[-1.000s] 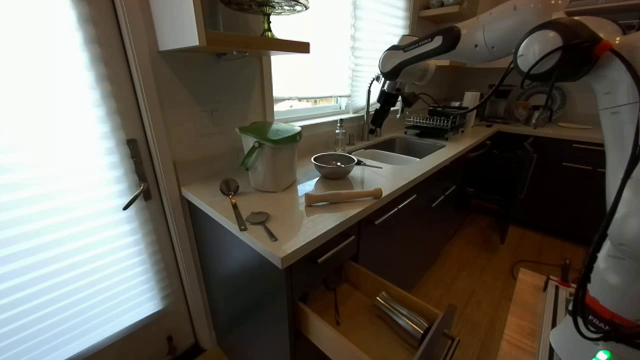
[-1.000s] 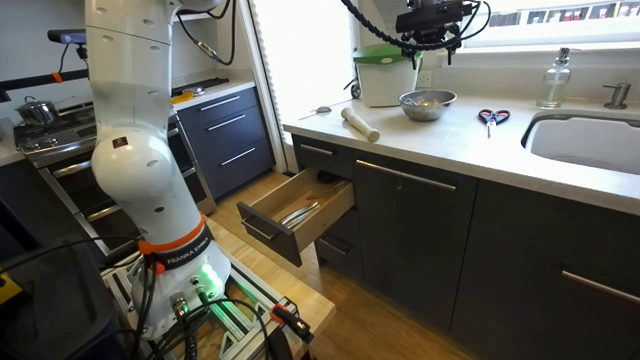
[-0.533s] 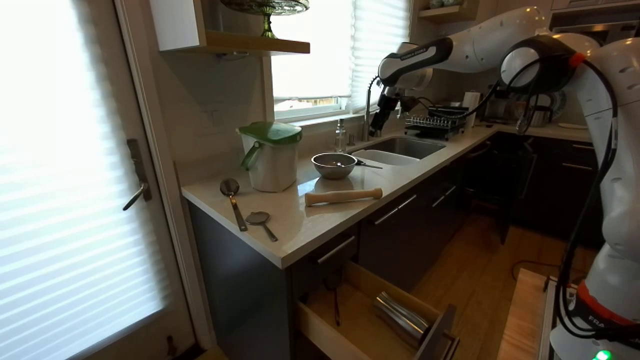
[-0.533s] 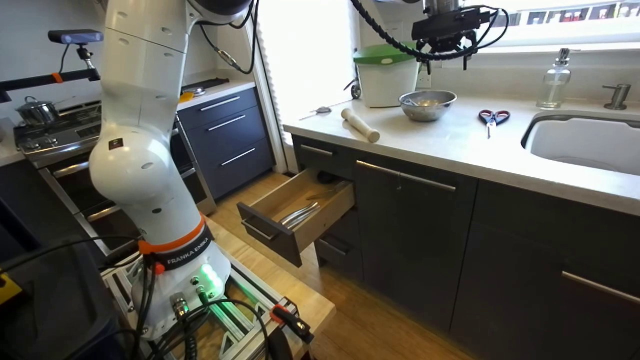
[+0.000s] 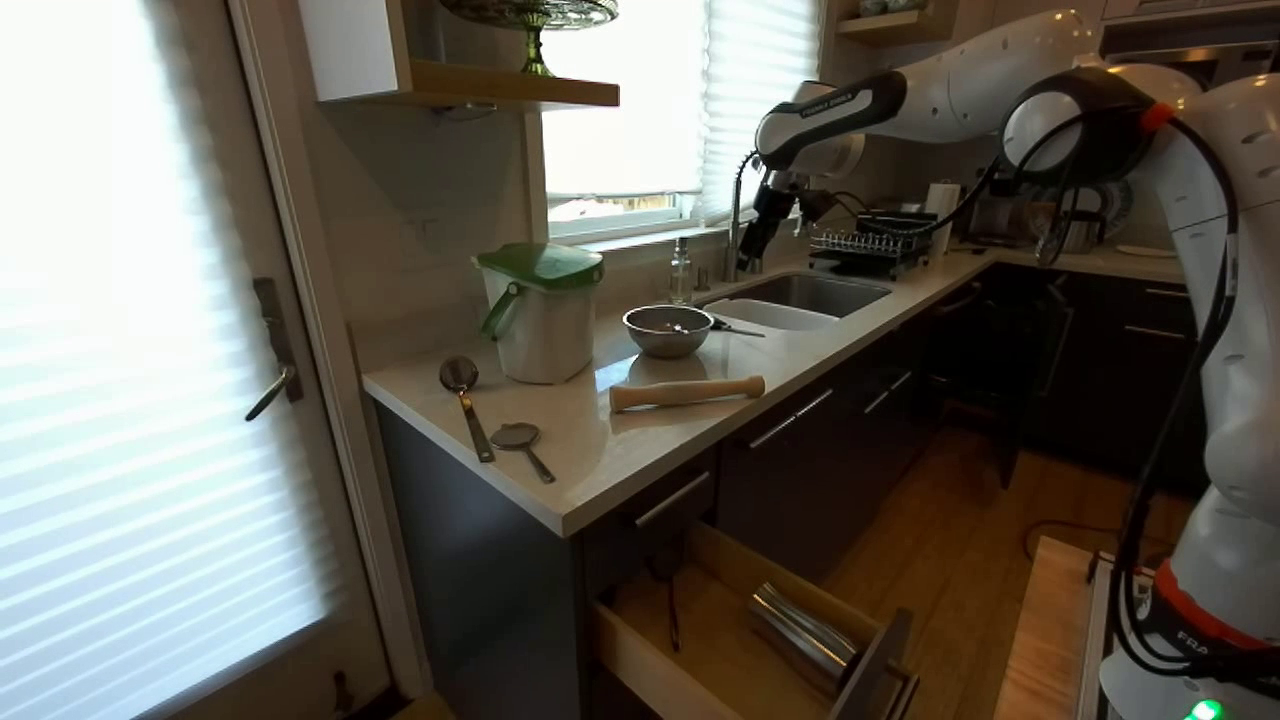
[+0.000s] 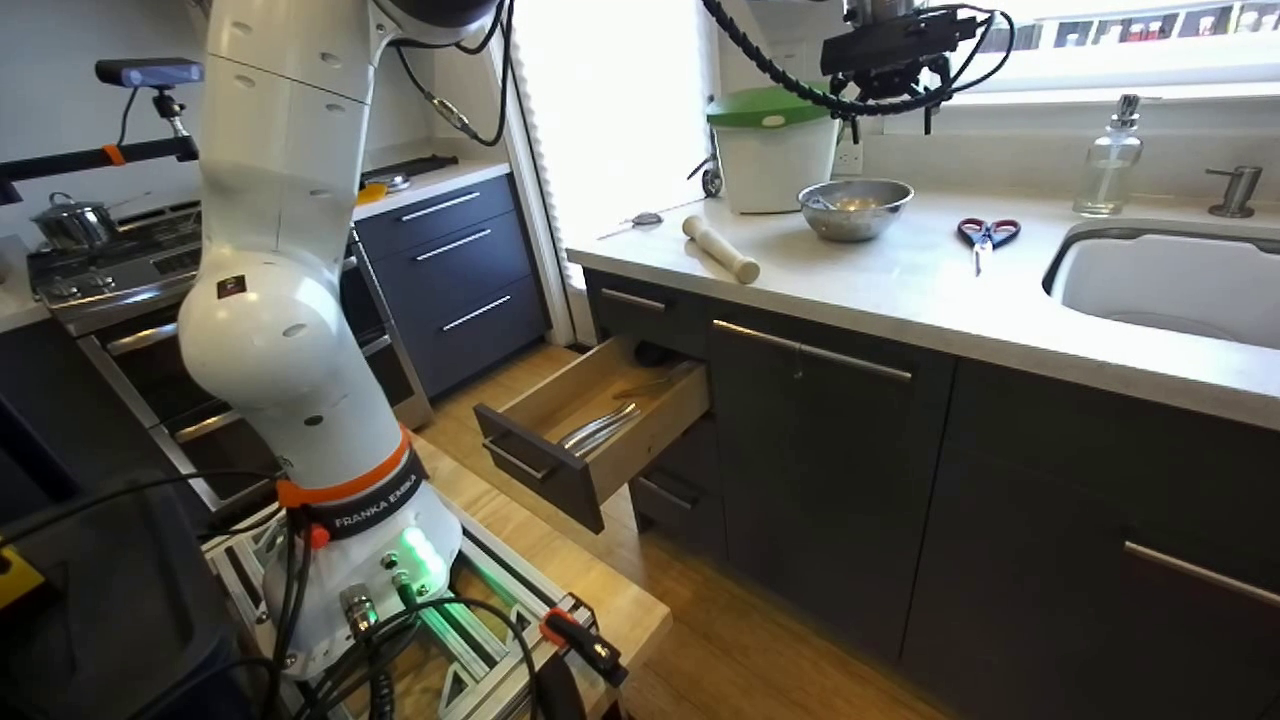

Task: Pick up the scissors and place it in between the wooden rolling pin and the silver bowl

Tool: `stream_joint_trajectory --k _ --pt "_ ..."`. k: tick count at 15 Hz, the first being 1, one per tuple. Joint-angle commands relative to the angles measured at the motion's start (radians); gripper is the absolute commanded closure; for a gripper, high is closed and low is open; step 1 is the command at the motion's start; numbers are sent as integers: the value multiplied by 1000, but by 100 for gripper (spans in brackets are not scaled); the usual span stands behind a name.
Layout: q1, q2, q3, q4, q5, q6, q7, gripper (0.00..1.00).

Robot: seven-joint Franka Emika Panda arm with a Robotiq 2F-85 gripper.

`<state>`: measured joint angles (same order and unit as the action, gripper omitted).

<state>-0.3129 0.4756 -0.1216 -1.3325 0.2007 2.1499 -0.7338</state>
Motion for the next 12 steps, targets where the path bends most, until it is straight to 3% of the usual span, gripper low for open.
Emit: stream_joint_trajectory --k 1,4,12 --pt "-19 1 24 6 -14 -3 7 0" --pt "-19 1 24 6 -14 -3 7 0" --pt "-65 163 46 135 14 -28 46 0"
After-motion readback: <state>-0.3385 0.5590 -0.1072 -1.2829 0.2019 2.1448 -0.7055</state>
